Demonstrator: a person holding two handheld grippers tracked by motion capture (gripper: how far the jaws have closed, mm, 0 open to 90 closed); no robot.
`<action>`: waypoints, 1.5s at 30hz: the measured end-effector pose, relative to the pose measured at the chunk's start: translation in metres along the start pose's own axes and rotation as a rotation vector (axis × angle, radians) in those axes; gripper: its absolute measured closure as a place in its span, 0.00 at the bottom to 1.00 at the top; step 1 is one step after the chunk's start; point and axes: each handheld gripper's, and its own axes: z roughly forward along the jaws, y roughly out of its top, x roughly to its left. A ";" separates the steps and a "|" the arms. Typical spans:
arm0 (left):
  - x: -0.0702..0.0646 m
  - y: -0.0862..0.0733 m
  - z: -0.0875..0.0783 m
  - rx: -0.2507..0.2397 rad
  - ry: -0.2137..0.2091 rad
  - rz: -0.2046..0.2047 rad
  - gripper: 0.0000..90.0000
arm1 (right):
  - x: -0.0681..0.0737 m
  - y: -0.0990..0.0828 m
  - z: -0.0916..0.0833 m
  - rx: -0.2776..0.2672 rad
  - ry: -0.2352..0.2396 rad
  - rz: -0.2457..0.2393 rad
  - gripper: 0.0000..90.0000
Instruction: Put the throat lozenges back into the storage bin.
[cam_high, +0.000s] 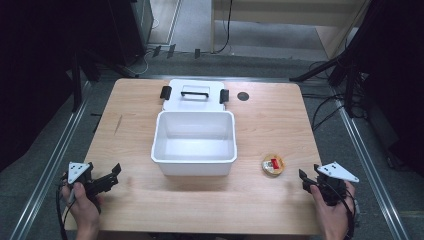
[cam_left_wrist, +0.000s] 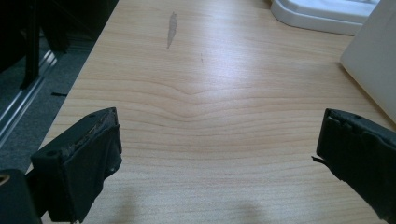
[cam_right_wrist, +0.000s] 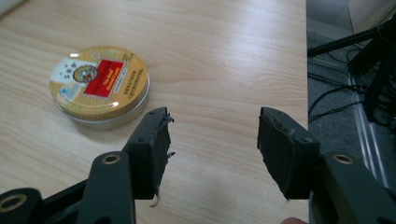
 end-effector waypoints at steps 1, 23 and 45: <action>0.000 0.000 0.000 0.000 0.000 0.000 0.01 | 0.000 0.000 0.000 0.000 0.000 0.000 0.49; 0.000 0.000 0.000 0.017 -0.017 -0.007 0.01 | 0.028 0.040 0.027 0.404 0.156 -0.141 0.21; 0.001 0.000 0.000 0.040 -0.057 -0.012 0.01 | 0.041 0.066 0.055 0.625 0.207 -0.108 0.14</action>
